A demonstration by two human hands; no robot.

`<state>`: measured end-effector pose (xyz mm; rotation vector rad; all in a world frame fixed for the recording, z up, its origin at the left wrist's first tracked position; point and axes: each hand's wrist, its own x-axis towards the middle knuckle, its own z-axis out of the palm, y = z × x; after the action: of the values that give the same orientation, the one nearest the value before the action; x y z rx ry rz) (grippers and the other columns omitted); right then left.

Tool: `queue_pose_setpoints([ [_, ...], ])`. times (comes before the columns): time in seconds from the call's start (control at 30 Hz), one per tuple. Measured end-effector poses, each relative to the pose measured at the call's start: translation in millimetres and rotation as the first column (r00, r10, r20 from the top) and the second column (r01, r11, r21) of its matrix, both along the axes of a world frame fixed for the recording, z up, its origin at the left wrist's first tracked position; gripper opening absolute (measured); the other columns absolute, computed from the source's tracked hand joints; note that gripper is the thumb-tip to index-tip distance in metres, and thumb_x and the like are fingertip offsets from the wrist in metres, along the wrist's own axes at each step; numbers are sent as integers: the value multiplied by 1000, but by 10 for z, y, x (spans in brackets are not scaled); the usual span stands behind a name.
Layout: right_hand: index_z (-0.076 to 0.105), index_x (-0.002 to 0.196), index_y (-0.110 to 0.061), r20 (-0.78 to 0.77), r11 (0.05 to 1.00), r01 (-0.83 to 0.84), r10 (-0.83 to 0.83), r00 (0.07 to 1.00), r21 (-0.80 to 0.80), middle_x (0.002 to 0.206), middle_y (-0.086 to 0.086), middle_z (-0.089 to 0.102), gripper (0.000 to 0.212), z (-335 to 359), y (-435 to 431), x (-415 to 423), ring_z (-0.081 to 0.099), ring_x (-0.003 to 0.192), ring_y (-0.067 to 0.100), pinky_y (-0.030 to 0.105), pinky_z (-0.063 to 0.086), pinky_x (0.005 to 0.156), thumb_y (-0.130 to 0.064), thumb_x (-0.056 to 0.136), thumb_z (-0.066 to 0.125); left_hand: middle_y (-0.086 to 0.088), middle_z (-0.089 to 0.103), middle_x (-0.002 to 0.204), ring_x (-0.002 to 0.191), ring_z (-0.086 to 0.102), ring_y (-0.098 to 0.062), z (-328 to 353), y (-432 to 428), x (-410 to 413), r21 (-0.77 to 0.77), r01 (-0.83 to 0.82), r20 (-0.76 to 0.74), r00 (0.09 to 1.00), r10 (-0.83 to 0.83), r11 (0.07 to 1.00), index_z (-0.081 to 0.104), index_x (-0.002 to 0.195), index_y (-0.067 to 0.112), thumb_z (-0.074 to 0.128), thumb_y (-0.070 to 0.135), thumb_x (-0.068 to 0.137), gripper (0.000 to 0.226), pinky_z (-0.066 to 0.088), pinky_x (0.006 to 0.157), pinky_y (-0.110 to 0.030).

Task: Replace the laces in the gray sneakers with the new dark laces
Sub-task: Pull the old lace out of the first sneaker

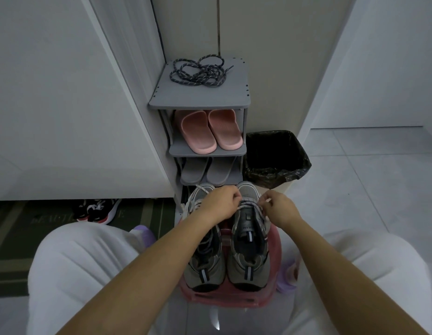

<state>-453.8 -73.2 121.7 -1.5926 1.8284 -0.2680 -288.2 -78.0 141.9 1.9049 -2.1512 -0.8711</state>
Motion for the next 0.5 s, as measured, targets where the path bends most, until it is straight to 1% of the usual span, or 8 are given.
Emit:
queue_pose_setpoints([
  [0.07,57,88,-22,39,1000,12,-11,999,-17,70,-6,57,5,-4,1,16,55,71,17,31,46,72,-22,92,54,2,66,99,93,61,-17,-1,15,3,1,-5,3,1000,5,1000,64,102,19,52,32,94,19,50,80,-33],
  [0.1,59,91,-19,60,1000,10,-8,998,-29,75,-4,57,5,-2,-7,25,54,73,16,28,44,70,-20,91,55,3,66,99,94,61,-16,-9,20,7,0,-12,-2,1000,12,1000,65,102,20,54,34,93,20,50,81,-33],
  [0.2,58,84,-15,54,997,-33,37,998,-74,84,1,58,7,3,-35,49,53,79,17,27,41,69,-15,90,55,6,66,103,101,58,-14,-45,37,28,4,6,-14,1000,-6,1000,66,105,25,57,49,87,32,49,87,-36],
  [0.27,52,83,-13,10,992,-83,85,996,-97,88,7,57,10,-27,-46,70,53,81,23,27,38,68,-14,92,50,4,61,113,110,52,-16,-64,62,35,6,58,13,998,-58,998,62,116,27,59,57,82,46,44,93,-36],
  [0.3,49,84,-12,-11,989,-97,97,995,-113,89,10,56,11,-49,-41,86,54,83,27,28,36,68,-15,94,47,2,58,118,113,49,-17,-65,76,36,6,71,16,997,-71,997,58,122,27,61,57,80,52,41,96,-35],
  [0.37,47,90,-7,-16,985,-74,73,997,-154,84,10,53,13,-83,-13,115,57,84,31,29,34,64,-17,97,43,3,55,127,120,47,-18,-71,103,36,1,68,3,998,-68,998,50,130,24,63,55,80,61,35,100,-34],
  [0.43,48,97,-2,-7,980,-15,14,1000,-198,78,8,52,18,-90,11,134,58,81,33,31,34,61,-19,97,41,6,53,134,124,47,-15,-81,122,39,11,43,-29,999,-43,999,43,137,23,65,53,80,68,30,104,-32],
  [0.5,48,99,-3,-9,974,3,-5,1000,-226,79,7,51,19,-89,20,151,58,79,33,32,34,61,-21,97,42,8,51,136,125,48,-12,-84,137,42,37,19,-69,997,-17,999,38,140,23,66,52,79,73,27,105,-30],
])
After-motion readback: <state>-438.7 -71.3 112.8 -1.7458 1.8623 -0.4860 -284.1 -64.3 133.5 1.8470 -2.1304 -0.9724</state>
